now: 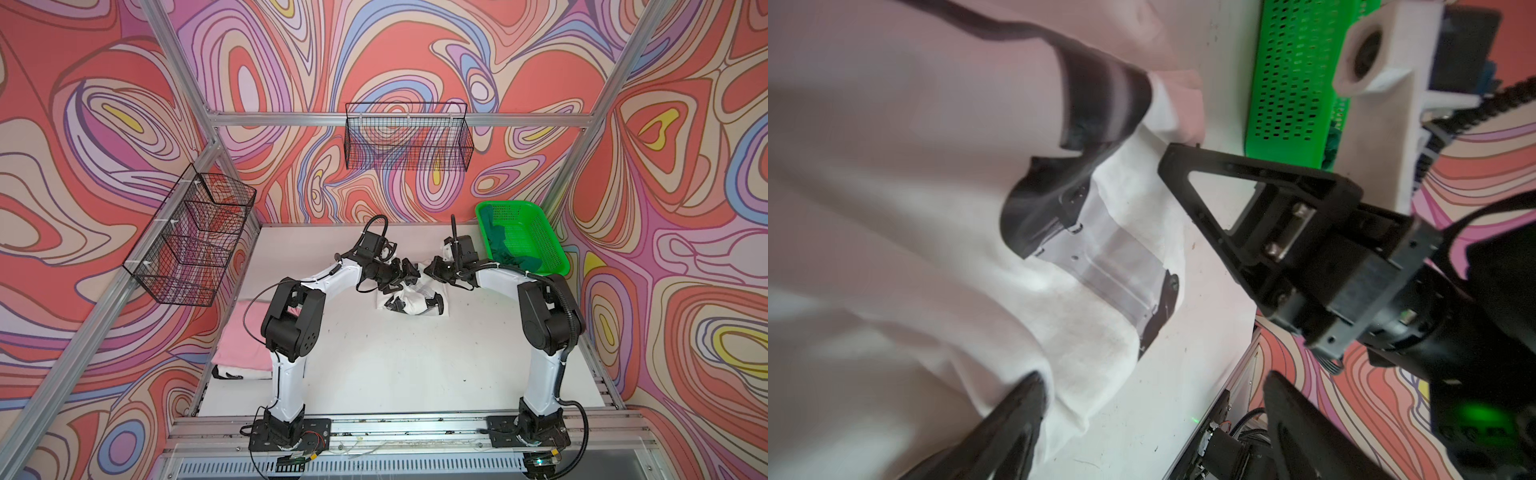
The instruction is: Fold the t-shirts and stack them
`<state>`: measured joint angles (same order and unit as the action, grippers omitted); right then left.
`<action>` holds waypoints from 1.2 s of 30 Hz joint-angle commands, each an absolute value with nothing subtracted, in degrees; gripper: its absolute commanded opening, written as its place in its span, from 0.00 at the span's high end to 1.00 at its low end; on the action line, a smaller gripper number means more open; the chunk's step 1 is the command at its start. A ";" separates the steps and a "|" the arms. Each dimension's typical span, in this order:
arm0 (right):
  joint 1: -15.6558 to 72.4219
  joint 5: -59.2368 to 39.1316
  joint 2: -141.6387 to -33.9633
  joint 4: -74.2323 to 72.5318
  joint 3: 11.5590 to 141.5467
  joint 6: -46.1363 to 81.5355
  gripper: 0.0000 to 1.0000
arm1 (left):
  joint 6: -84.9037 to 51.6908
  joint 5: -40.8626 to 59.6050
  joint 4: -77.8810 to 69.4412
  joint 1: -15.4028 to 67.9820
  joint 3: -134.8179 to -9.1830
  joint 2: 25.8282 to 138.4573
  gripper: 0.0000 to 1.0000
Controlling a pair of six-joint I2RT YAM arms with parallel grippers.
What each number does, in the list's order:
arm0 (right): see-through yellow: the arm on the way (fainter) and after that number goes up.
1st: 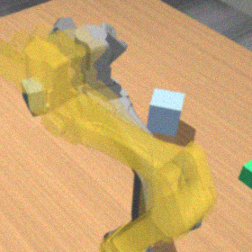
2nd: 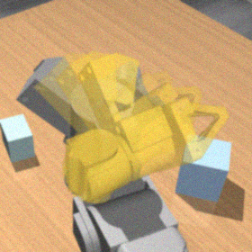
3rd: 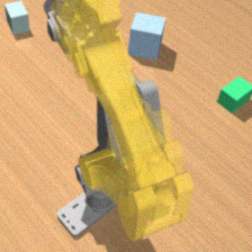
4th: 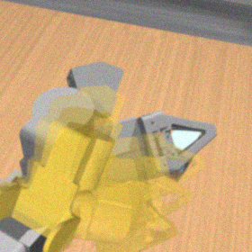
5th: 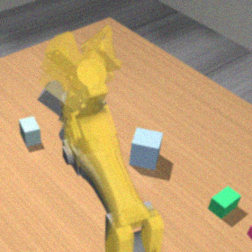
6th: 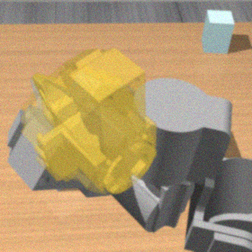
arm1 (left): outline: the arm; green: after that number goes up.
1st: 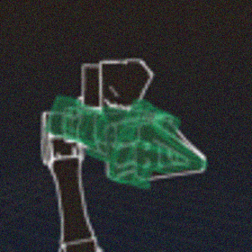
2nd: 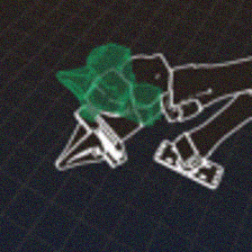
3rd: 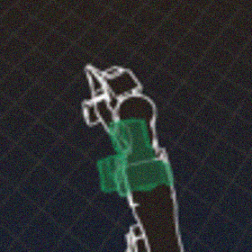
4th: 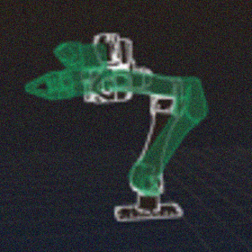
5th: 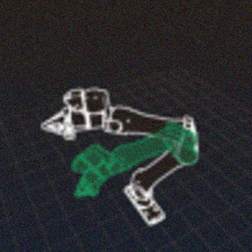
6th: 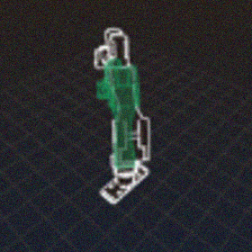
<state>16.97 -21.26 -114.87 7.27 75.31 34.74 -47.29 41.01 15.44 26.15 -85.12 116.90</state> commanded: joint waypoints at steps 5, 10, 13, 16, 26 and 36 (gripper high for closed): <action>17.10 -14.70 -122.57 10.87 84.45 32.11 0.85 | -47.30 38.58 15.55 23.97 -82.91 119.47 0.16; 16.12 -11.61 -123.07 10.64 84.55 32.91 0.82 | -47.55 38.02 12.22 22.96 -77.72 114.93 0.16; 15.59 -12.05 -123.57 10.75 84.92 32.89 0.76 | -47.46 38.04 11.74 22.88 -74.95 113.04 0.19; 15.47 -13.86 -124.24 13.34 86.94 31.44 0.69 | -48.94 38.68 9.63 22.63 -72.63 110.87 0.23; 15.62 -16.52 -109.30 14.13 78.33 32.45 0.49 | -44.61 33.44 17.31 22.54 -74.29 106.68 0.36; 15.74 -22.46 -107.27 8.64 69.70 35.10 0.48 | -39.88 19.83 27.20 24.26 -80.39 110.52 0.40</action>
